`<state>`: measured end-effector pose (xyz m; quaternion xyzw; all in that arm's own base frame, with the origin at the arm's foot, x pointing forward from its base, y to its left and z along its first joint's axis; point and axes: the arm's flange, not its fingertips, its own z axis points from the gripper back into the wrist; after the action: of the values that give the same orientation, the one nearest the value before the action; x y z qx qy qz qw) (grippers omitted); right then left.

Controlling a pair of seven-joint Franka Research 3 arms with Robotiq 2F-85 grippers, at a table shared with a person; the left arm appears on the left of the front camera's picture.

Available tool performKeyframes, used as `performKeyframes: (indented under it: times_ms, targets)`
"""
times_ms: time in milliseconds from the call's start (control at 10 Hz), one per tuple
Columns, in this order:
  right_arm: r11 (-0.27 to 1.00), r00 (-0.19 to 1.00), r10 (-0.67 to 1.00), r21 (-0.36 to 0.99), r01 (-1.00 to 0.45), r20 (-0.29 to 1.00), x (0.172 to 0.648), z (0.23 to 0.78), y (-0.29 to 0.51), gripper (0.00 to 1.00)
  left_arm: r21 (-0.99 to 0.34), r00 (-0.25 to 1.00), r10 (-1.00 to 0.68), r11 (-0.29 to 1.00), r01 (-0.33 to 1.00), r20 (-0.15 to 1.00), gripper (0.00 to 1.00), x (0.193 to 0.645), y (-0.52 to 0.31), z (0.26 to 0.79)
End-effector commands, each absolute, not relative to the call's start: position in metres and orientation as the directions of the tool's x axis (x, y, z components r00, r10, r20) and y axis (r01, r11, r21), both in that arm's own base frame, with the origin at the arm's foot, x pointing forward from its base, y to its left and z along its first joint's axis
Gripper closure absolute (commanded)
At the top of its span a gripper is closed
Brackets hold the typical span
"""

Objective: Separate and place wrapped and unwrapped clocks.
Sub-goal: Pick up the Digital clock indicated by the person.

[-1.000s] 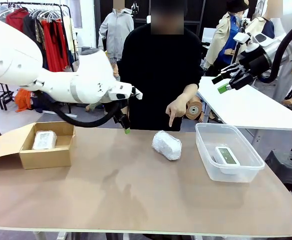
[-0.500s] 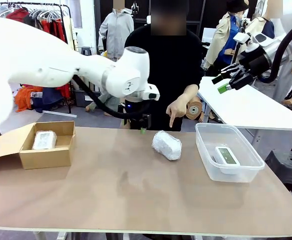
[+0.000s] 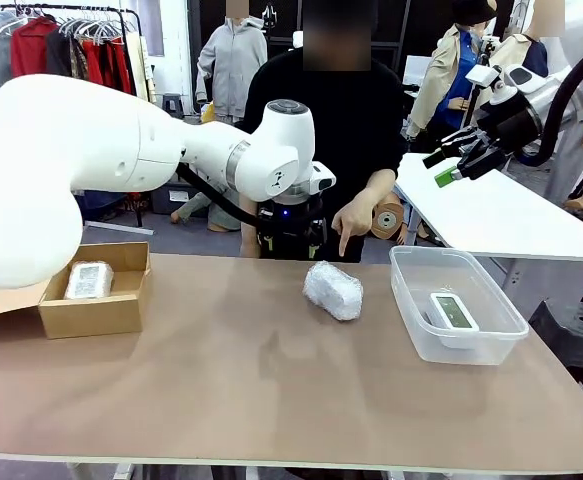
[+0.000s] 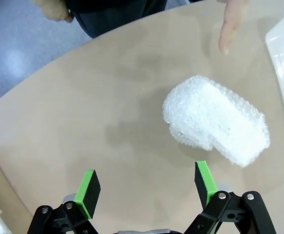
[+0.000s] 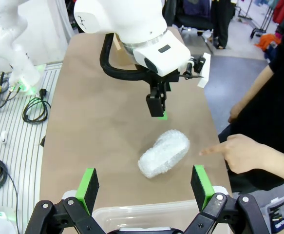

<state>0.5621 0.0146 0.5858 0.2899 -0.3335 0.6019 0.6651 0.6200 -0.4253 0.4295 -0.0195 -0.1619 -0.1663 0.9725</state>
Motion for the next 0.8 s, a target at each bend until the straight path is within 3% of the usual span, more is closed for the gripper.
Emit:
performKeyframes:
  times_ms: [0,400,500,700]
  targets:
    - [0.105,0.049,0.613,-0.02,-0.994,0.789,0.561,0.587,0.014,0.0,0.048,0.883,-0.374,0.925,0.377,0.283,0.0,0.612,-0.424,0.432]
    - [0.105,0.049,0.613,-0.02,-0.994,0.789,0.561,0.587,0.014,0.0,0.034,0.889,-0.355,0.932,0.361,0.29,0.0,0.615,-0.428,0.426]
    - [0.105,0.049,0.613,-0.02,-0.994,0.789,0.561,0.587,0.014,0.0,0.016,0.936,-0.249,0.967,0.253,0.25,0.0,0.622,-0.435,0.424]
    - [0.105,0.049,0.613,-0.02,-0.994,0.789,0.561,0.587,0.014,0.0,-0.011,0.961,0.097,0.995,-0.097,0.258,0.0,0.627,-0.468,0.42]
